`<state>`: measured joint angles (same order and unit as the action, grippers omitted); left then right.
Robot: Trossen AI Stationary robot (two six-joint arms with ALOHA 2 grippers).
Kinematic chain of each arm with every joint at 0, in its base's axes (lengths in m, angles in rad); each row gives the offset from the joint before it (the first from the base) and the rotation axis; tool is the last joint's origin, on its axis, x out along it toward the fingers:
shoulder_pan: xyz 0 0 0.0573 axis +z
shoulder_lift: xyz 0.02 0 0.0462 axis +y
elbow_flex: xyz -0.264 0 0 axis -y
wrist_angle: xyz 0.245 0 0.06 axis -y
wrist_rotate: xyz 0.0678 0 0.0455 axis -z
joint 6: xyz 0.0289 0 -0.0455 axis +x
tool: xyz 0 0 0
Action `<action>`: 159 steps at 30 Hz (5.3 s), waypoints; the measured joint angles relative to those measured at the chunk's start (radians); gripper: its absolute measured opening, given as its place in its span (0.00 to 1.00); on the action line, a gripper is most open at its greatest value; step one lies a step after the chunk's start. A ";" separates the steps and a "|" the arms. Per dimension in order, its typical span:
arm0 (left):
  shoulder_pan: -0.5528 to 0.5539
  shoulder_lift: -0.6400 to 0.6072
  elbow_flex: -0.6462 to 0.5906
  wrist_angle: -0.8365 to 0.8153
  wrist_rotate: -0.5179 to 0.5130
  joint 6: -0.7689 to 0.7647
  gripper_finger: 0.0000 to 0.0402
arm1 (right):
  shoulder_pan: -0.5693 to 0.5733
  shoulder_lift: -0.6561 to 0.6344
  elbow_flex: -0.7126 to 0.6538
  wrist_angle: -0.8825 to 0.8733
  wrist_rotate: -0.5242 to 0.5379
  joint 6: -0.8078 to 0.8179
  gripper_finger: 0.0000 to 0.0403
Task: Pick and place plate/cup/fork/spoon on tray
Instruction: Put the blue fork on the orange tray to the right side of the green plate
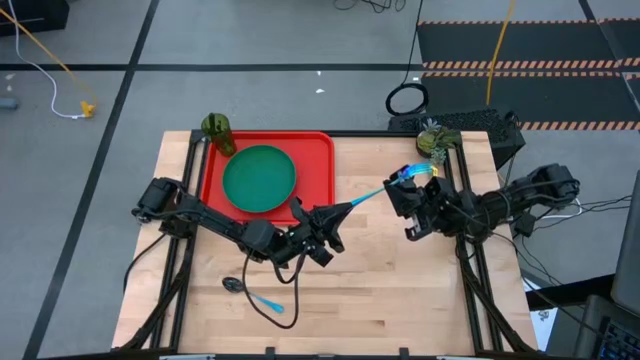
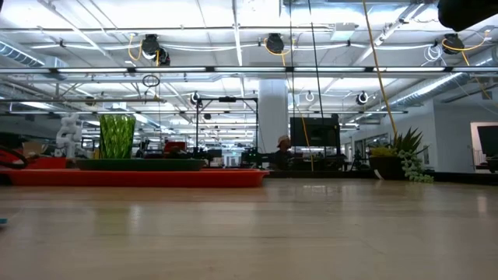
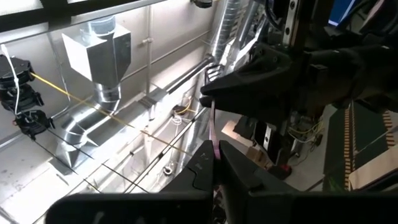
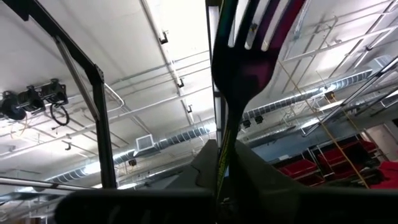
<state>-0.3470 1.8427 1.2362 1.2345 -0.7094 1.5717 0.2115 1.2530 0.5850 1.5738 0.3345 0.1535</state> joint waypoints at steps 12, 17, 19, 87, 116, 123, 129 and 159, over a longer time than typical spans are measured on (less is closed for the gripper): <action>0.019 -0.002 0.000 -0.120 -0.153 -0.031 0.20 | -0.001 0.001 -0.001 -0.006 0.022 -0.048 0.01; 0.004 -0.002 0.000 -0.135 -0.383 -0.110 0.41 | -0.001 0.000 -0.001 -0.004 0.040 -0.074 0.01; -0.006 -0.002 0.000 -0.133 -0.499 -0.120 0.48 | -0.001 0.000 -0.001 -0.005 0.064 -0.091 0.01; 0.031 -0.537 -0.323 -1.056 -0.002 -1.643 0.26 | 0.024 0.223 0.192 -0.641 0.398 0.011 0.02; 0.156 -0.301 -0.322 -0.836 0.127 -1.655 0.50 | 0.023 0.268 0.190 -0.553 0.399 0.040 0.02; 0.164 -0.302 -0.322 -0.813 0.134 -1.637 0.17 | 0.023 0.268 0.190 -0.553 0.398 0.037 0.02; 0.168 -0.302 -0.322 -0.812 0.148 -1.630 0.04 | 0.023 0.268 0.190 -0.552 0.395 0.039 0.02; 0.208 -0.457 -0.608 -0.239 0.495 -1.645 0.02 | 0.019 0.218 0.187 -0.823 0.005 0.003 0.51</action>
<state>-0.1394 1.3856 0.6277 0.9952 -0.2148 -0.0734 0.2303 1.4709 0.7718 0.7512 0.3393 0.1570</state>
